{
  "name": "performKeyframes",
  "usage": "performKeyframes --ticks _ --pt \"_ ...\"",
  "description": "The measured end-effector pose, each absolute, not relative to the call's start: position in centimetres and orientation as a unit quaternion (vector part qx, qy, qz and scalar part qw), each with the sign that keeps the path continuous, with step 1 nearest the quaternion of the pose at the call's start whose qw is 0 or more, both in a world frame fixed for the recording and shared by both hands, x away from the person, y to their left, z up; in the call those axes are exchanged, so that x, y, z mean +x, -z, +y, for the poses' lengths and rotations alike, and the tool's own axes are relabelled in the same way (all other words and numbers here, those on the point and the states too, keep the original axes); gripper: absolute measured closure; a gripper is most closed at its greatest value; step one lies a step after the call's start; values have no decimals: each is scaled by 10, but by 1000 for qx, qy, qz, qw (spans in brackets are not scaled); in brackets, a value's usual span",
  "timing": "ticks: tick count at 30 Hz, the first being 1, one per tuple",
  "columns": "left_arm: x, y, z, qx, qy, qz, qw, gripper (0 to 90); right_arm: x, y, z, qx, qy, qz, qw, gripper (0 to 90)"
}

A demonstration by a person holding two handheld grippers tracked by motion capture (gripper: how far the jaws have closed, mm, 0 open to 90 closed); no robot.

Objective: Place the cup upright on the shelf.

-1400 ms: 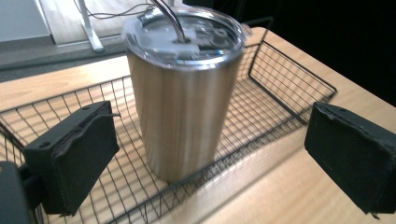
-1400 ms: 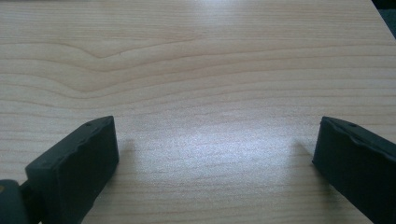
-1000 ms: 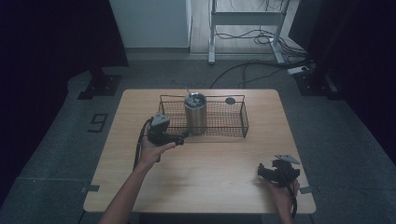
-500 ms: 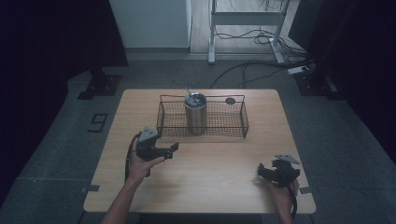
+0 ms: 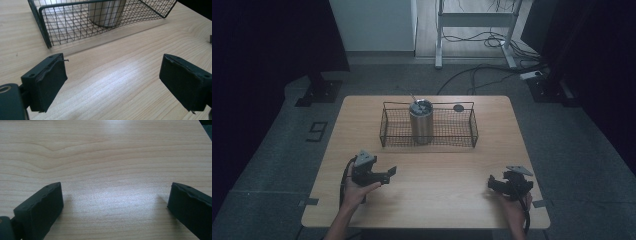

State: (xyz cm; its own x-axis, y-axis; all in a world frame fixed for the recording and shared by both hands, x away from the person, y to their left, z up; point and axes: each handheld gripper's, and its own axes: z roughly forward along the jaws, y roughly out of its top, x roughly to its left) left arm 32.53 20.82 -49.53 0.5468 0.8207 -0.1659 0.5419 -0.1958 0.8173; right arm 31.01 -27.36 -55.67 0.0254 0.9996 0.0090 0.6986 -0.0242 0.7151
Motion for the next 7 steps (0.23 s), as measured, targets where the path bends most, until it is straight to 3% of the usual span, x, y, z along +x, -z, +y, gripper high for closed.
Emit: performKeyframes --ticks 7 --pt "324 497 207 758 -152 449 448 82 310 557 -274 661 -274 642 275 0"
